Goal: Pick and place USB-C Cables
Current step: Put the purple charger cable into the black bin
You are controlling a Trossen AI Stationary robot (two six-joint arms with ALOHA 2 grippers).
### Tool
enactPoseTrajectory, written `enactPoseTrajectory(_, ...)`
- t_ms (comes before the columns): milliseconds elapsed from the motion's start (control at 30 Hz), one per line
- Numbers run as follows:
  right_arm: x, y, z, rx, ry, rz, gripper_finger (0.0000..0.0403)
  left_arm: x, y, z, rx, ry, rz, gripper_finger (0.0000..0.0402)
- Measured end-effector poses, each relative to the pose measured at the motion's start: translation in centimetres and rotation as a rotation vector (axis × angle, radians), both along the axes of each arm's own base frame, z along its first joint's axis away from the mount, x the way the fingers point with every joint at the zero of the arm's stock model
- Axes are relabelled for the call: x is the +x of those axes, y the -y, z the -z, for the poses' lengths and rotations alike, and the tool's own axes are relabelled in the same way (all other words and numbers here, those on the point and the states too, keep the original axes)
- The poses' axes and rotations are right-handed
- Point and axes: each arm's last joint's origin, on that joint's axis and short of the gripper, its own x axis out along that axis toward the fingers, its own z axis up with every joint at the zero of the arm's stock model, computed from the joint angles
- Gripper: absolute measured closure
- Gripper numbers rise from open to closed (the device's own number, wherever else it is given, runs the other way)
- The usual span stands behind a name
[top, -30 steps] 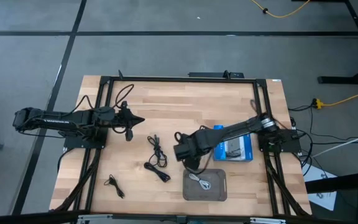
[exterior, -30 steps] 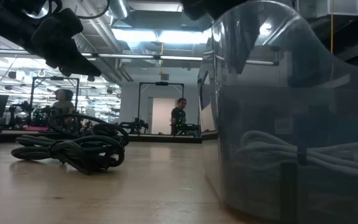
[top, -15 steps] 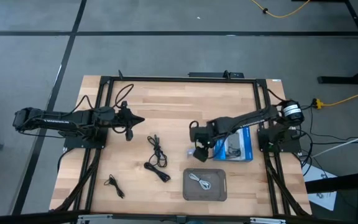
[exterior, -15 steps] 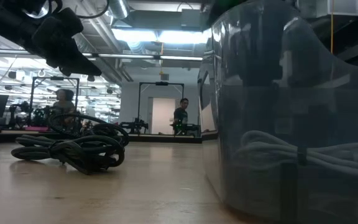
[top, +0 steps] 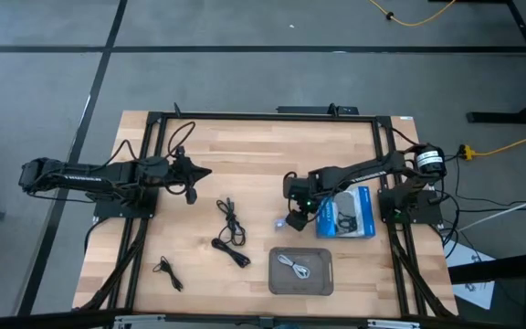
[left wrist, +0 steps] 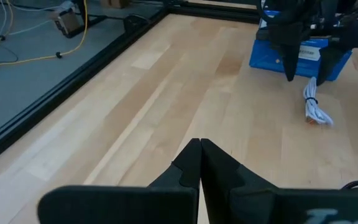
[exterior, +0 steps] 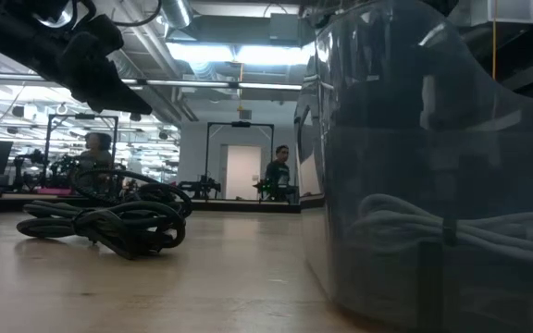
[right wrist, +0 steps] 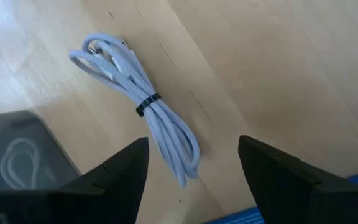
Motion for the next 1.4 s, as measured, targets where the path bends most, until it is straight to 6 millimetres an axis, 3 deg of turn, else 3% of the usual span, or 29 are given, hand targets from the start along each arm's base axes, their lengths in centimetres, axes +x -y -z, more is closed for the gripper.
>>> enactPoseTrajectory(567,0.1,0.0,0.6,0.022,-0.019,-0.048,0.0163,0.0,0.0,0.0,0.000,-0.004,0.000,0.0401)
enactPoseTrajectory(767,0.1,0.0,0.7,0.025,-0.020,-0.048,0.0233,0.0,0.0,0.1,0.000,-0.007,0.000,0.0401)
enactPoseTrajectory(1000,0.2,0.0,0.6,0.029,-0.016,-0.051,0.0381,0.0,0.0,0.1,0.000,-0.008,0.000,0.0401)
enactPoseTrajectory(1233,1.4,0.0,-0.8,-0.006,0.014,-0.097,0.0395,0.0,0.0,0.1,0.000,-0.009,0.000,0.0401)
enactPoseTrajectory(1400,2.5,-0.2,-2.8,-0.082,0.056,-0.073,0.0396,0.0,0.0,0.1,0.000,-0.011,0.000,0.0401)
